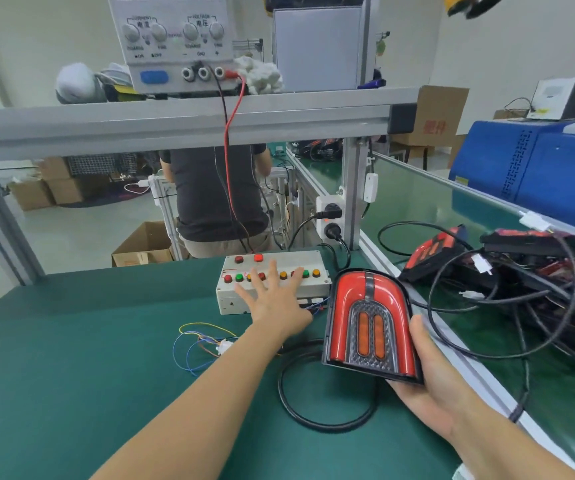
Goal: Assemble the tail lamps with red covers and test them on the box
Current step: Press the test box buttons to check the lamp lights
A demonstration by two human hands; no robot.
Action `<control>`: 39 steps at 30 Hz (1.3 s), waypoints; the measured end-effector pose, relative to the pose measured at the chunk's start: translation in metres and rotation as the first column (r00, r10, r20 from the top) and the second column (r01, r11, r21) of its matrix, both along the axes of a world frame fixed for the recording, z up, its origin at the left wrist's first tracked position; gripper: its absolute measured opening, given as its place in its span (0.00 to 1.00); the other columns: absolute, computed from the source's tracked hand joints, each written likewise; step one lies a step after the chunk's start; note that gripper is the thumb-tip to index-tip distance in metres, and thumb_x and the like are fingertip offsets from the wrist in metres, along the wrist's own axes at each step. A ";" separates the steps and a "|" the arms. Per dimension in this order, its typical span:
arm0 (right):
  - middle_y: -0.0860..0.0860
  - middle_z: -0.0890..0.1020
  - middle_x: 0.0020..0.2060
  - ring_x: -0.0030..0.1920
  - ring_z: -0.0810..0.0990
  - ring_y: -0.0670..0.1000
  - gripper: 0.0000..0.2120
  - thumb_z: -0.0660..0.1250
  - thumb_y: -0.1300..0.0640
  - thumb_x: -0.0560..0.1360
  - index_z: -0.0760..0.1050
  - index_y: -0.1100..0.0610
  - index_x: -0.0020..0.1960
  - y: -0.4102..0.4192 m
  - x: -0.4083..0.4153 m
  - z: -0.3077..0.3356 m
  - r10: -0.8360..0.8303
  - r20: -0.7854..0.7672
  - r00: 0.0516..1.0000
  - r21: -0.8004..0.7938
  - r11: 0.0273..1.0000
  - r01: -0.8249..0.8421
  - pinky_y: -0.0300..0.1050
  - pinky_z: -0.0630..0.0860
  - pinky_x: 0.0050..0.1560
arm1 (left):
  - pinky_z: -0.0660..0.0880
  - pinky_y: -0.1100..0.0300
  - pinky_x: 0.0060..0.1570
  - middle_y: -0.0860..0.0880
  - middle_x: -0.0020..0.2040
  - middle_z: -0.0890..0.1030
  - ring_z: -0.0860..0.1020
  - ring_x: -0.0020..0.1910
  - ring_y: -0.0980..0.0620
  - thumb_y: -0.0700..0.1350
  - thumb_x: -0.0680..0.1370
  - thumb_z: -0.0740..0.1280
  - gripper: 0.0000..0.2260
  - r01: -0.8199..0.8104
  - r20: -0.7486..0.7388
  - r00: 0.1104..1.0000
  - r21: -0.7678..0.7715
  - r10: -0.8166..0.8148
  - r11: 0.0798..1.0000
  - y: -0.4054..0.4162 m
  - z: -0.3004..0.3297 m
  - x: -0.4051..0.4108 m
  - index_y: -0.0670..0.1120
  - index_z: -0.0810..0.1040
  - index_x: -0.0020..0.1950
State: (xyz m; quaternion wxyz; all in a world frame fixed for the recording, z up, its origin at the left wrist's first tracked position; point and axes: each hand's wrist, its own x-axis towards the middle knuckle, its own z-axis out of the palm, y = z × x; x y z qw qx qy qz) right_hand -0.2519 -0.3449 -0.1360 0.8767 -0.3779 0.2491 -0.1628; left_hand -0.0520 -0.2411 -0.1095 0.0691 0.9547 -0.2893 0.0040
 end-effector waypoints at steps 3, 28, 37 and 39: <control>0.56 0.85 0.54 0.51 0.85 0.50 0.27 0.59 0.37 0.75 0.80 0.57 0.60 0.001 0.000 0.001 -0.004 0.004 1.000 0.000 1.000 0.004 0.43 0.79 0.47 | 0.36 0.28 0.64 0.46 0.78 0.39 0.38 0.74 0.34 0.58 0.71 0.66 0.38 -0.005 -0.033 0.999 0.006 0.005 1.000 -0.003 0.003 -0.002 0.65 0.48 0.75; 0.54 0.84 0.56 0.56 0.83 0.52 0.25 0.60 0.34 0.72 0.84 0.50 0.54 0.001 0.002 -0.003 -0.041 -0.009 0.999 -0.115 0.993 0.040 0.50 0.72 0.63 | 0.50 0.25 0.64 0.48 0.77 0.38 0.38 0.74 0.35 0.47 0.73 0.68 0.36 -0.024 -0.171 0.985 -0.081 0.010 0.996 -0.006 0.011 -0.006 0.66 0.53 0.74; 0.55 0.84 0.56 0.57 0.83 0.53 0.25 0.60 0.35 0.74 0.84 0.51 0.55 0.004 0.002 -0.001 -0.038 -0.027 0.999 -0.116 0.993 0.035 0.51 0.71 0.65 | 0.48 0.25 0.64 0.49 0.77 0.38 0.38 0.74 0.35 0.48 0.73 0.67 0.35 -0.035 -0.150 0.988 -0.068 0.024 0.997 -0.009 0.009 -0.005 0.67 0.52 0.73; 0.55 0.84 0.56 0.57 0.82 0.53 0.27 0.61 0.35 0.73 0.81 0.54 0.59 0.003 0.001 -0.001 -0.046 -0.034 0.998 -0.097 0.994 0.043 0.50 0.72 0.66 | 0.46 0.25 0.63 0.49 0.78 0.38 0.37 0.74 0.36 0.49 0.73 0.66 0.34 -0.033 -0.143 0.990 -0.070 0.022 0.997 -0.009 0.009 -0.005 0.66 0.53 0.73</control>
